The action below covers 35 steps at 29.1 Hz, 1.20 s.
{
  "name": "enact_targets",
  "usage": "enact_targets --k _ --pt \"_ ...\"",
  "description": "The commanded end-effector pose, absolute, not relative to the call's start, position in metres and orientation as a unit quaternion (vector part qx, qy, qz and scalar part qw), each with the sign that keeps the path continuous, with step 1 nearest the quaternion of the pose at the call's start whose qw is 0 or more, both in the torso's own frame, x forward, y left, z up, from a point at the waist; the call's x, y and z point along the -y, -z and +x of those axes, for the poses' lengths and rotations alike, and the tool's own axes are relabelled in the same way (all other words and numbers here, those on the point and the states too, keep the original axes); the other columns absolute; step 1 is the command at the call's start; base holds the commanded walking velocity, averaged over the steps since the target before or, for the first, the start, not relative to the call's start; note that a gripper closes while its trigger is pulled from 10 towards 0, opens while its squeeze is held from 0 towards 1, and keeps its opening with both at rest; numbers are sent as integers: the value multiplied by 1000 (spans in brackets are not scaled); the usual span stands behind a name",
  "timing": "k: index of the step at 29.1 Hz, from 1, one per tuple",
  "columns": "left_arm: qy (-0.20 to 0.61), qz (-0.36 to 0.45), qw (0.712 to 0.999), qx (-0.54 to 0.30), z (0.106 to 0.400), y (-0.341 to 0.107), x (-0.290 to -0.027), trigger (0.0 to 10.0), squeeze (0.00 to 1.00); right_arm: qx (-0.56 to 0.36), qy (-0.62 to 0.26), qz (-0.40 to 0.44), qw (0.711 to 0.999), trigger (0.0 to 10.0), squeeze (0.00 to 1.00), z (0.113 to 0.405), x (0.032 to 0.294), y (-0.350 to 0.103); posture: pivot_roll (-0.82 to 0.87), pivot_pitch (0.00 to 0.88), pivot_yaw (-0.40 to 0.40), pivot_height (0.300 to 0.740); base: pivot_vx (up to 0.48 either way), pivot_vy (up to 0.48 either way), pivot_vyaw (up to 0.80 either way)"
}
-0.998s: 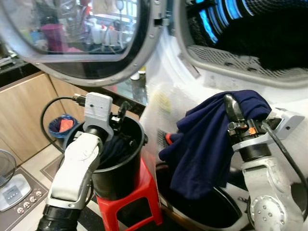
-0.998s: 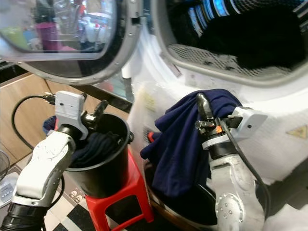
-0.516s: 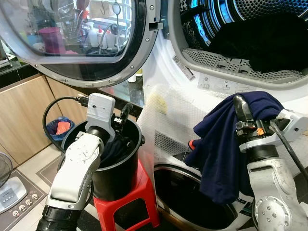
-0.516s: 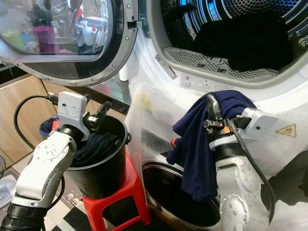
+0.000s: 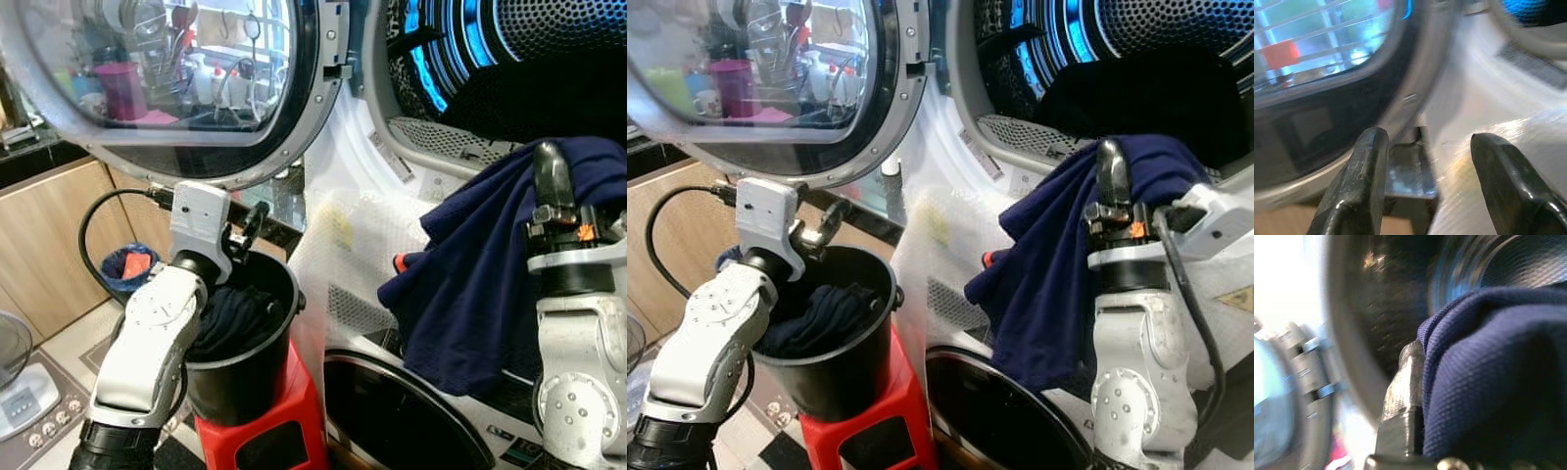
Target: Clothes washing
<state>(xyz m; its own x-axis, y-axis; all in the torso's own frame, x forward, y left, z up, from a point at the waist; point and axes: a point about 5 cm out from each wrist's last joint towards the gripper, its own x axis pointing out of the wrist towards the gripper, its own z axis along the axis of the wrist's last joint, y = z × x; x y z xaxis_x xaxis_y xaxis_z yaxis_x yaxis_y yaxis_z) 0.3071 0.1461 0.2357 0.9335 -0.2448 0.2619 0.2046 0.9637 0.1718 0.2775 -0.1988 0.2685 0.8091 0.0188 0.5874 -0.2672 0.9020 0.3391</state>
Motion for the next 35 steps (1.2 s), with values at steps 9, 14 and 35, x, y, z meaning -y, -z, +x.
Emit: enact_targets --k 9,14,35 --pt "139 70 977 143 303 -237 -138 10000 0 381 -71 238 890 10000 0 268 209 -304 28 0 1 740 432 0 0" --pt "152 66 975 149 300 -236 -132 10000 0 372 -98 228 895 10000 0 269 203 -306 30 0 -3 740 248 0 0" --pt "311 95 935 141 271 -222 -103 10000 0 299 -304 44 903 10000 0 273 181 -354 24 24 -15 740 0 0 0"
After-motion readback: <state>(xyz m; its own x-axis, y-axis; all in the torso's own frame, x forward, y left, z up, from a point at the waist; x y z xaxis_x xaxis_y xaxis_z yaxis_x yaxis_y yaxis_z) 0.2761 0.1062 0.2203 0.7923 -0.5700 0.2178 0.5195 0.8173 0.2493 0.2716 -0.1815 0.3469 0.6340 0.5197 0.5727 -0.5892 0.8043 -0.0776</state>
